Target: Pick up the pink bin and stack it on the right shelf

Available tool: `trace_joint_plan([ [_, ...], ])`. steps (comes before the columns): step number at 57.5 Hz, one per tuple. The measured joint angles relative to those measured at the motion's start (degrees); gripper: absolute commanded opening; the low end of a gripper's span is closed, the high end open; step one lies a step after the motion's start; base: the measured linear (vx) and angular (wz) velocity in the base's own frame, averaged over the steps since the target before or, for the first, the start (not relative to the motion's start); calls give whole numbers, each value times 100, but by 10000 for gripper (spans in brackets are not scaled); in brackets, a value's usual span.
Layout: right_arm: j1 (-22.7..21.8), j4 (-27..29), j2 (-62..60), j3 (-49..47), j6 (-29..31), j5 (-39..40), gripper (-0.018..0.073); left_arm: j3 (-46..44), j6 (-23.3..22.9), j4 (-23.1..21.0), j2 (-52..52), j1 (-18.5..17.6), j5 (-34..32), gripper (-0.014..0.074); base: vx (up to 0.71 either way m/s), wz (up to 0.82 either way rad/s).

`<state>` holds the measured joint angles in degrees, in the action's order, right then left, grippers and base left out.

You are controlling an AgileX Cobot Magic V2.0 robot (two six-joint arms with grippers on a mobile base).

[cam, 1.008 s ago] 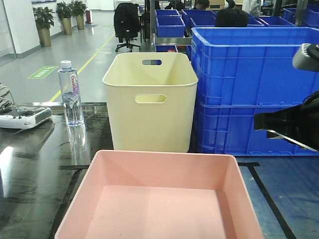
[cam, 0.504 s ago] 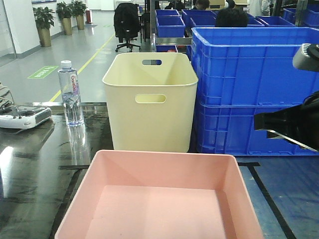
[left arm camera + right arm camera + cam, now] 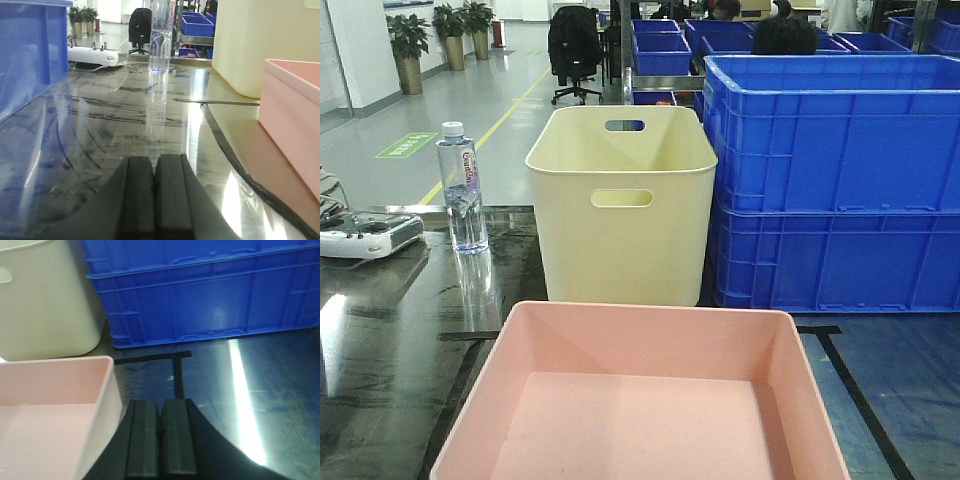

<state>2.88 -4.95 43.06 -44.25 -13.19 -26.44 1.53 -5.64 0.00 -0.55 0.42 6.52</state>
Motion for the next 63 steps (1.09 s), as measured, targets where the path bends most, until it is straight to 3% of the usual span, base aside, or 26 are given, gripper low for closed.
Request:
trace_joint_plan([
  [10,-517,-39,-1839,2439,97,1499,-11,0,0,0,0,0,0,-8,0,0],
  [25,-663,-39,-4039,4502,1089,1838,-11,0,-3,0,0,0,0,-8,0,0],
  [33,-663,-22,-4344,4587,1367,1794,-11,0,-3,0,5,0,9,-8,0,1],
  [63,-663,-22,-4250,4587,1422,1662,-11,0,-3,0,5,0,3,-8,0,0],
])
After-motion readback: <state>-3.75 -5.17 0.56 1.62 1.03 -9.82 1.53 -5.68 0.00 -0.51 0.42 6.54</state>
